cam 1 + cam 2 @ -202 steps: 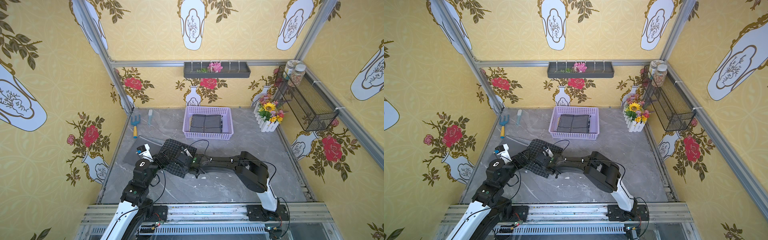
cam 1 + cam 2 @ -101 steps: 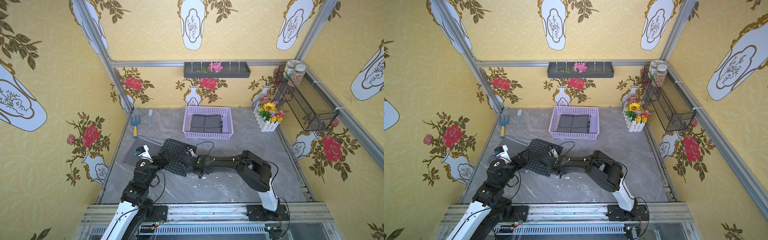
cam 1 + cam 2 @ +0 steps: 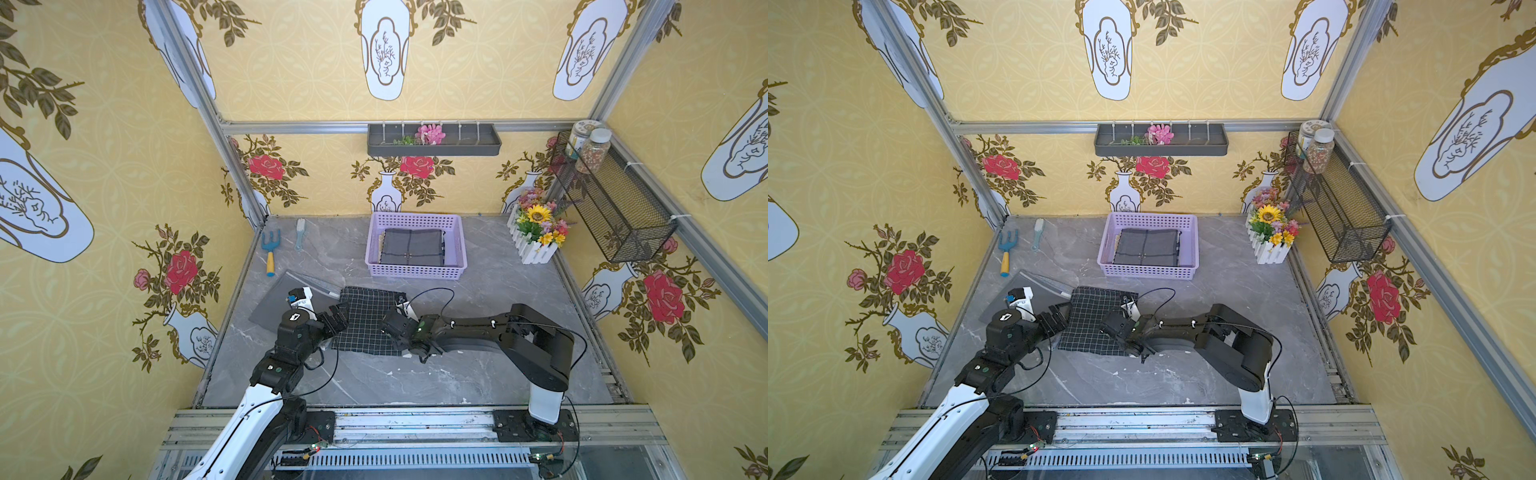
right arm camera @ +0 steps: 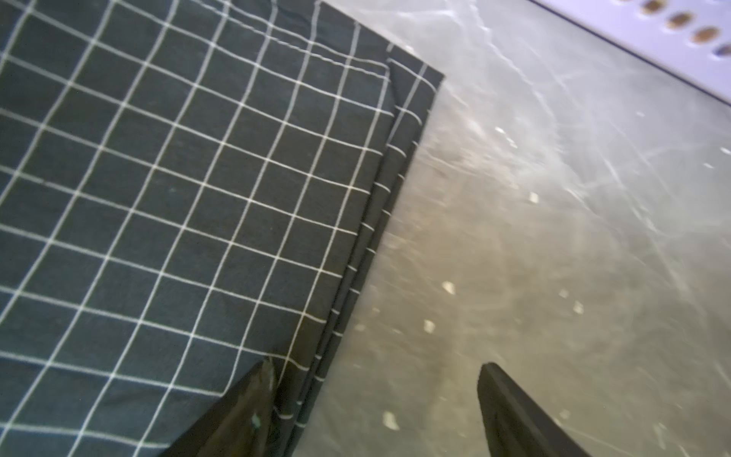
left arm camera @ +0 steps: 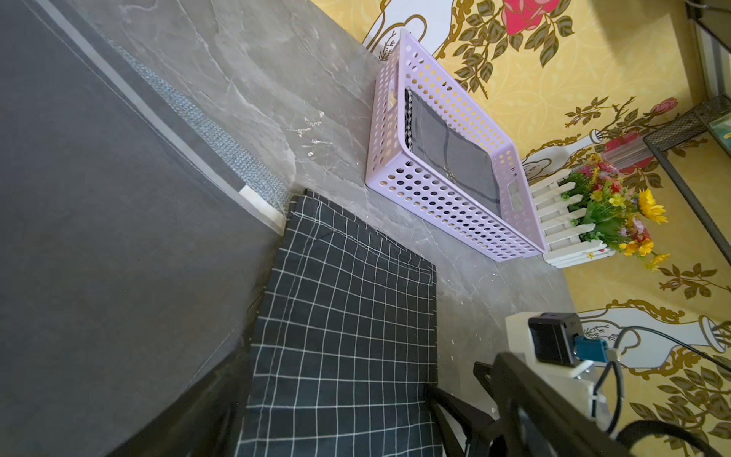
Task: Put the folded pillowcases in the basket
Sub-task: Move the pillowcase to the center of the board, then pick up the pillowcase from the center of the board.
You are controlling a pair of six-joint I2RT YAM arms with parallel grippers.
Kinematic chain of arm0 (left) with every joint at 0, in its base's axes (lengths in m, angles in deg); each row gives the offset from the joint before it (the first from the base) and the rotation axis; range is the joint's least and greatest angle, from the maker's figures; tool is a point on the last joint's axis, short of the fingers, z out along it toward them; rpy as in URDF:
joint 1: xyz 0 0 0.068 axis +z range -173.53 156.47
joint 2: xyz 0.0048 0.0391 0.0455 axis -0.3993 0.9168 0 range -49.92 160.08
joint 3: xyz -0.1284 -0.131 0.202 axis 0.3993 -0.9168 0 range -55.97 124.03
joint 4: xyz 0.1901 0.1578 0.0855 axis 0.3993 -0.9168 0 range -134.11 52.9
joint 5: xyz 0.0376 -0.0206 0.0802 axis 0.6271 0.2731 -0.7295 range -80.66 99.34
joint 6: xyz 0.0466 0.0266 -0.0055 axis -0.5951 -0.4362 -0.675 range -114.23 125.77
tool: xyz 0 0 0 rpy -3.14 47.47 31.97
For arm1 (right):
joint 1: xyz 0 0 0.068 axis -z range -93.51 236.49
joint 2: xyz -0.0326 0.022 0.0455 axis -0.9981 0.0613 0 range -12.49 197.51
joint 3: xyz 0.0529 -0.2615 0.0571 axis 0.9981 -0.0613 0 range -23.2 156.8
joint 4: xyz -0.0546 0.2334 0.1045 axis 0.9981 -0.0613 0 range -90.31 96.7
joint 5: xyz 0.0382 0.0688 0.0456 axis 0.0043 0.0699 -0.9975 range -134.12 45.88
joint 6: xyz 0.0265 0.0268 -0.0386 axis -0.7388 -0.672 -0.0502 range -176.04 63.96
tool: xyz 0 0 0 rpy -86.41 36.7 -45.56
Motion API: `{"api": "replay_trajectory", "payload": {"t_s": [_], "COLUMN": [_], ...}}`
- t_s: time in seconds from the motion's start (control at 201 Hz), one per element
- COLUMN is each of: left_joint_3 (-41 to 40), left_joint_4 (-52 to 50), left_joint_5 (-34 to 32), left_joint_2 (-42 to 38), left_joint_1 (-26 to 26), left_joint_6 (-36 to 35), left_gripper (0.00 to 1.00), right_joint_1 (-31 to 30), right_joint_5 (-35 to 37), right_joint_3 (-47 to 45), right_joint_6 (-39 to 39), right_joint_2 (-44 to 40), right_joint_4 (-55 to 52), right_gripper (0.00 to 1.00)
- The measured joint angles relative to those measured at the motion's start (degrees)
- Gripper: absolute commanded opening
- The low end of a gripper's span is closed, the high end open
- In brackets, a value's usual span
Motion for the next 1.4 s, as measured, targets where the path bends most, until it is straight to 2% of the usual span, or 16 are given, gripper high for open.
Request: {"api": "replay_trajectory", "payload": {"t_s": [0.299, 0.787, 0.927, 1.077, 1.256, 1.396], "left_joint_3": [0.0, -0.9, -1.1, -2.4, -3.6, -4.4], "left_joint_4": [2.4, 8.8, 10.9, 12.6, 14.2, 15.4], "left_joint_5": [2.4, -0.4, -1.3, -1.7, -2.1, -2.6], "left_joint_2": [3.0, 11.6, 13.4, 14.2, 15.1, 15.4], "left_joint_1": [-1.3, -11.6, -13.2, -14.6, -16.0, -16.8], "left_joint_6": [0.1, 2.3, 2.8, 3.9, 5.2, 5.7], "left_gripper": [1.0, 1.0, 1.0, 1.0, 1.0, 1.0], "right_joint_1": [1.3, 2.6, 8.4, 17.2, 26.0, 28.0], "right_joint_5": [1.2, -0.9, -6.3, -16.3, -27.4, -32.5], "right_joint_3": [-8.9, -17.7, -19.3, -20.7, -19.2, -16.8], "right_joint_6": [-2.1, -5.0, -2.8, 1.0, 4.4, 6.2], "right_joint_2": [-7.8, -24.2, -28.6, -31.6, -29.1, -25.2], "right_joint_4": [-1.8, -13.6, -11.0, -5.6, -0.9, 0.3], "right_gripper": [0.84, 0.84, 0.81, 0.76, 0.59, 0.58]}}
